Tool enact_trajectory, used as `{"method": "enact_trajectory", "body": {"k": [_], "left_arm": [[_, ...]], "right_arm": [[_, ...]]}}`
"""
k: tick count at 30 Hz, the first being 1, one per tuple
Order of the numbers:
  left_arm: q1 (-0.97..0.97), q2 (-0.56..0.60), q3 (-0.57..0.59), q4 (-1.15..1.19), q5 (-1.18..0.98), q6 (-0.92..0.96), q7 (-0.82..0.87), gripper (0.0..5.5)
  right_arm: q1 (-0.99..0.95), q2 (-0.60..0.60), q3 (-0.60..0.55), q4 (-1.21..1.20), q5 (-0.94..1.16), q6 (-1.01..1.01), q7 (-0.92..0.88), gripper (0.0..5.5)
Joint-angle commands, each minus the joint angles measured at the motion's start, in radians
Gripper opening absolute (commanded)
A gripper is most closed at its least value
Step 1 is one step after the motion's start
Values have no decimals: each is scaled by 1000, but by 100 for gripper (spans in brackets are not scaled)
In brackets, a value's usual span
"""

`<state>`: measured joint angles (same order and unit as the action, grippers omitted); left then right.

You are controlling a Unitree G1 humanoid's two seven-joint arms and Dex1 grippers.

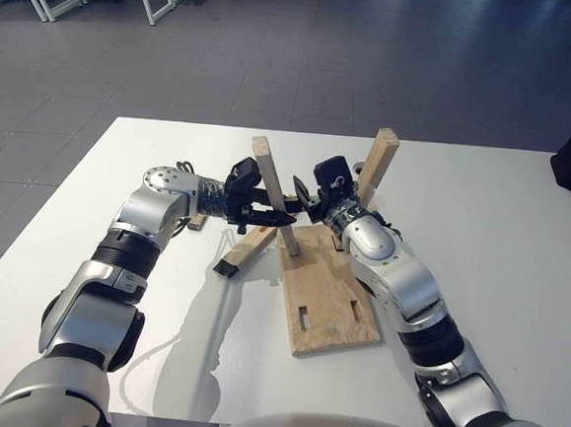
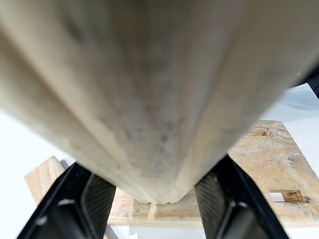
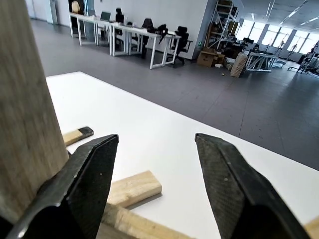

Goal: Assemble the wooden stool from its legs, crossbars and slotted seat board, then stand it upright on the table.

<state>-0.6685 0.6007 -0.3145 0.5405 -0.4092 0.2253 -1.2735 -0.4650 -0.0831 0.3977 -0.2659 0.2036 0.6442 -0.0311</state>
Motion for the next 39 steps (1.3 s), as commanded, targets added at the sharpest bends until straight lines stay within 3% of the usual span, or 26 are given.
{"method": "enact_trajectory", "body": {"k": [1, 5, 7, 8, 11, 14, 19, 22, 25, 27, 30, 31, 33, 35, 39], "left_arm": [[171, 15, -206, 86, 296, 53, 105, 206], [187, 37, -182, 80, 285, 48, 119, 206], [184, 38, -176, 85, 283, 47, 122, 206], [180, 35, -174, 91, 278, 46, 115, 206], [169, 25, -156, 87, 243, 43, 78, 206], [148, 23, -168, 109, 255, 19, 55, 206], [76, -16, -217, 172, 303, -19, 34, 206], [26, -60, -237, 226, 317, -46, 35, 206], [30, -84, -240, 253, 318, -87, 42, 206], [52, -90, -228, 255, 302, -135, 28, 206], [66, -72, -201, 246, 259, -196, -46, 206], [61, -66, -189, 241, 243, -206, -66, 206], [41, -64, -172, 246, 225, -235, -91, 206], [10, -76, -162, 269, 218, -257, -99, 206], [-59, -122, -116, 340, 188, -311, -92, 206]], "right_arm": [[172, -166, -289, -437, 352, 318, 171, 284], [243, -533, -539, -469, 722, 511, 535, 284], [260, -648, -594, -369, 678, 507, 599, 284], [231, -653, -590, -272, 584, 486, 523, 284], [62, -542, -580, 52, 285, 295, 178, 284], [-34, -370, -518, 195, 176, 180, 18, 284], [-104, 61, -230, 122, 188, 140, -23, 284], [-80, 175, -169, -9, 248, 204, -8, 284], [-61, 119, -212, -7, 221, 221, 7, 284], [-16, 21, -270, -43, 224, 255, 42, 284], [178, -319, -360, -241, 380, 445, 288, 284], [258, -457, -345, -323, 428, 472, 412, 284], [392, -614, -297, -418, 482, 484, 567, 284], [478, -652, -251, -457, 505, 474, 625, 284], [530, -549, -180, -406, 493, 448, 590, 284]]}}
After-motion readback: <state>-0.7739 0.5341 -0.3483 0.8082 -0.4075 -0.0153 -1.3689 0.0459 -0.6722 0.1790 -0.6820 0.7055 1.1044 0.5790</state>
